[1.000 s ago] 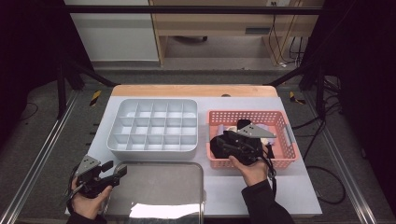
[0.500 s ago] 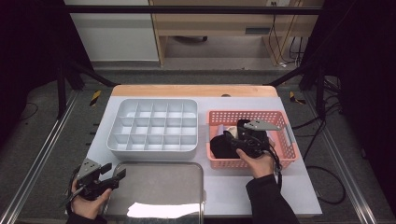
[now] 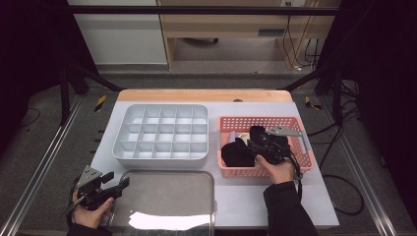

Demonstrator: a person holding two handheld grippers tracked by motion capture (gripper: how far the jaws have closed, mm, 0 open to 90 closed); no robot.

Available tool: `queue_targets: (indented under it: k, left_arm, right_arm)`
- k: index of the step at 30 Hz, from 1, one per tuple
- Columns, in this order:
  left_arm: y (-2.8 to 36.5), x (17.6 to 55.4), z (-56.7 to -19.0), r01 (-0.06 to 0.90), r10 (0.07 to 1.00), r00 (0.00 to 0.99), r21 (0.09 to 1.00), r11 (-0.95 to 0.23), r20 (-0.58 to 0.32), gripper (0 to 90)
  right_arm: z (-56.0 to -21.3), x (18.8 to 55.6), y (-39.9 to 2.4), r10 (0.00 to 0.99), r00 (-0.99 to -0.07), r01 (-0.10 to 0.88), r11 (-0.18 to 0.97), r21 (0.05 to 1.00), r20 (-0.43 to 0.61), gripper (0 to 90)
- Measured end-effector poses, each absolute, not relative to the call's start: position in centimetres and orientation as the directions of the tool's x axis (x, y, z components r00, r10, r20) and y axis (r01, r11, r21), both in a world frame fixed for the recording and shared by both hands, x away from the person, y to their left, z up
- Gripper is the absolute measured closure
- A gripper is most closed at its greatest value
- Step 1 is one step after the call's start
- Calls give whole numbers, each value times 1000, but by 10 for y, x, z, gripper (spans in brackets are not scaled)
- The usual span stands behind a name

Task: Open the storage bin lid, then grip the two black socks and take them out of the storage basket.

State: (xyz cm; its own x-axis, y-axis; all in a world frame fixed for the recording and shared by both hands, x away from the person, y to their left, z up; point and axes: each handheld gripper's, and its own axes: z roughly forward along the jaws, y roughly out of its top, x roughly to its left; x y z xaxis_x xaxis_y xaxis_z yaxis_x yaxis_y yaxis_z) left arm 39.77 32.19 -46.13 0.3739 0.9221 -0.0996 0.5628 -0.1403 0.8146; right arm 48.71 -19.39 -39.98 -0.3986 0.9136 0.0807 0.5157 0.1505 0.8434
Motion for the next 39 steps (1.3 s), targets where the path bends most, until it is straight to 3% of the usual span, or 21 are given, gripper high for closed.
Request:
queue_targets:
  k: [16,28,35,39]
  left_arm:
    - [324,396,-458,560,906,405,816,-145,-118,366]
    - [328,395,-455,562,920,376,817,-129,-113,384]
    - [327,395,-454,560,916,384,819,-130,-117,387]
    - [327,395,-454,560,916,384,818,-131,-117,389]
  right_arm:
    - [-417,494,-168,893,-449,560,257,788,28,450]
    - [-425,499,-164,904,-426,590,286,755,-10,461]
    - [-429,502,-161,905,-424,606,299,737,-18,521]
    - [-430,503,-160,906,-422,625,311,716,-25,676]
